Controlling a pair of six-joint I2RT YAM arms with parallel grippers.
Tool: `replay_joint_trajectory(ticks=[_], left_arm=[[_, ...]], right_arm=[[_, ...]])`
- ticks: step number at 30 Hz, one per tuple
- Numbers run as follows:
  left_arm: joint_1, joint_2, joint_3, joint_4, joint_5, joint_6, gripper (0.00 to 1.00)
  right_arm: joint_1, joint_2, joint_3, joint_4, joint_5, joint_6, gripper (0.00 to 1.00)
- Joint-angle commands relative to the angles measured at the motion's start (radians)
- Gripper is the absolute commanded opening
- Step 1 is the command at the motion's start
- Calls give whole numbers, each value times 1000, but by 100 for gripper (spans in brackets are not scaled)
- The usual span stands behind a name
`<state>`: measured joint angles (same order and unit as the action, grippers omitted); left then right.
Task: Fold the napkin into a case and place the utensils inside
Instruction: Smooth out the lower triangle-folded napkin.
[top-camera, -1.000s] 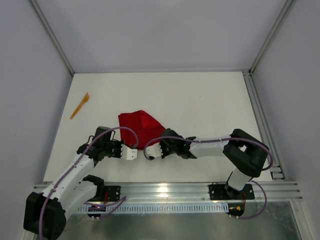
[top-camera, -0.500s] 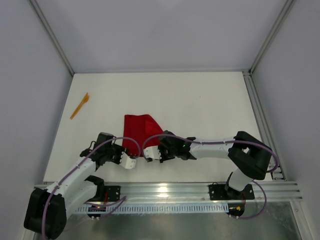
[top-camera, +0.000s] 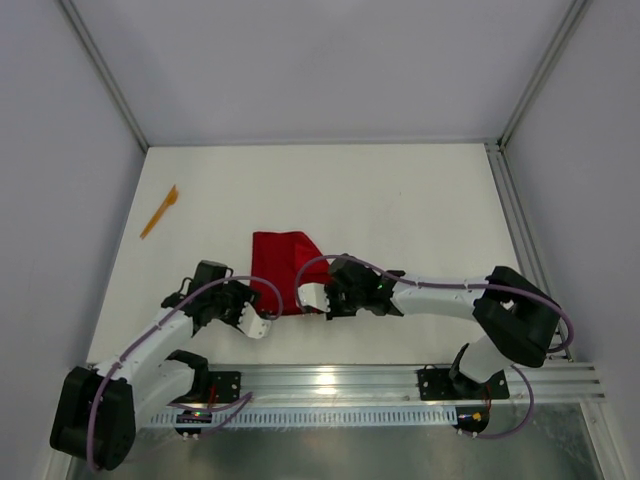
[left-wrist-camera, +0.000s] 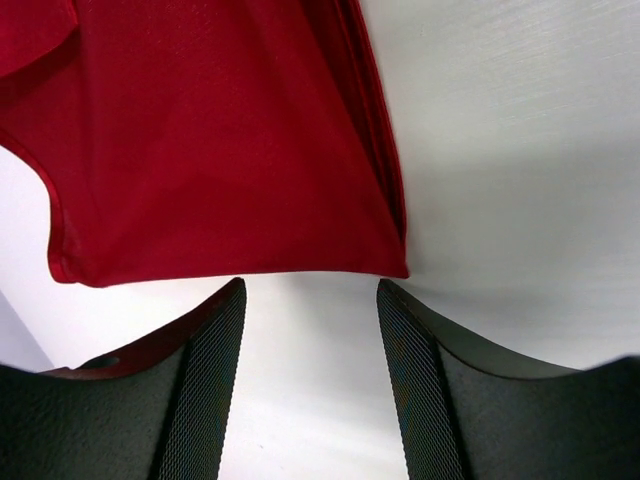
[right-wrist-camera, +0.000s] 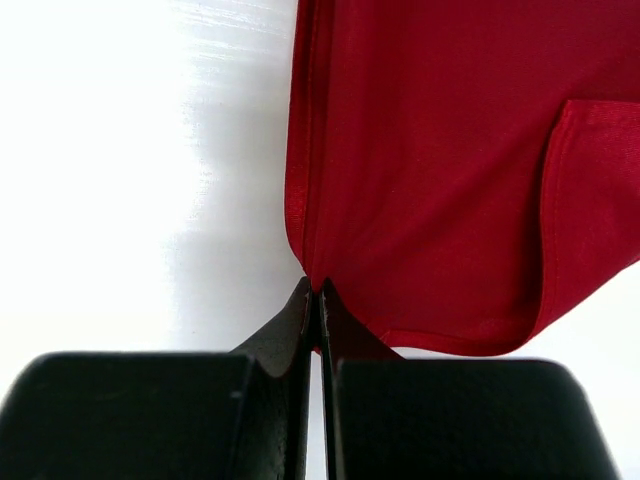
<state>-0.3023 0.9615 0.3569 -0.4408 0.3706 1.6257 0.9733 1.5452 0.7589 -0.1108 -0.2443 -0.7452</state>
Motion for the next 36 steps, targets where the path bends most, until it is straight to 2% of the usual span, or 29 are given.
replay_joint_trajectory(ticks=[1,5,9,10,13,14,16,22,25,30,33,36], left_arm=[[5,40,-39,-49,65,56,61],[3,59,-16,-2,80,22,63],[-4,48,-1,-142,122,81,63],[-4,39,2,-235,134,101,63],[-6,19,11,-370,128,152,63],[-4,16,11,-398,113,192,63],[-4,10,13,-417,116,178,63],[-32,23,25,-280,156,34,63],[-64,39,11,-194,116,-27,61],[-77,56,-9,-106,71,-58,54],[-77,65,-9,-88,45,-67,49],[-78,65,-6,-96,11,-64,49]], right_arm=[[-1,-51,-10,31,-56,32,3],[-4,-53,-12,37,-69,38,3],[-16,-48,-10,45,-69,53,3],[-19,-48,-10,46,-67,56,3],[-22,-46,-10,51,-67,63,3],[-22,-45,-10,51,-66,63,3],[-24,-45,-10,56,-66,64,3],[-25,-43,-6,62,-69,76,3],[-25,-42,-4,63,-62,83,3],[-25,-50,-7,63,-61,86,3],[-27,-51,-7,63,-62,84,3],[-25,-53,-7,65,-62,83,3]])
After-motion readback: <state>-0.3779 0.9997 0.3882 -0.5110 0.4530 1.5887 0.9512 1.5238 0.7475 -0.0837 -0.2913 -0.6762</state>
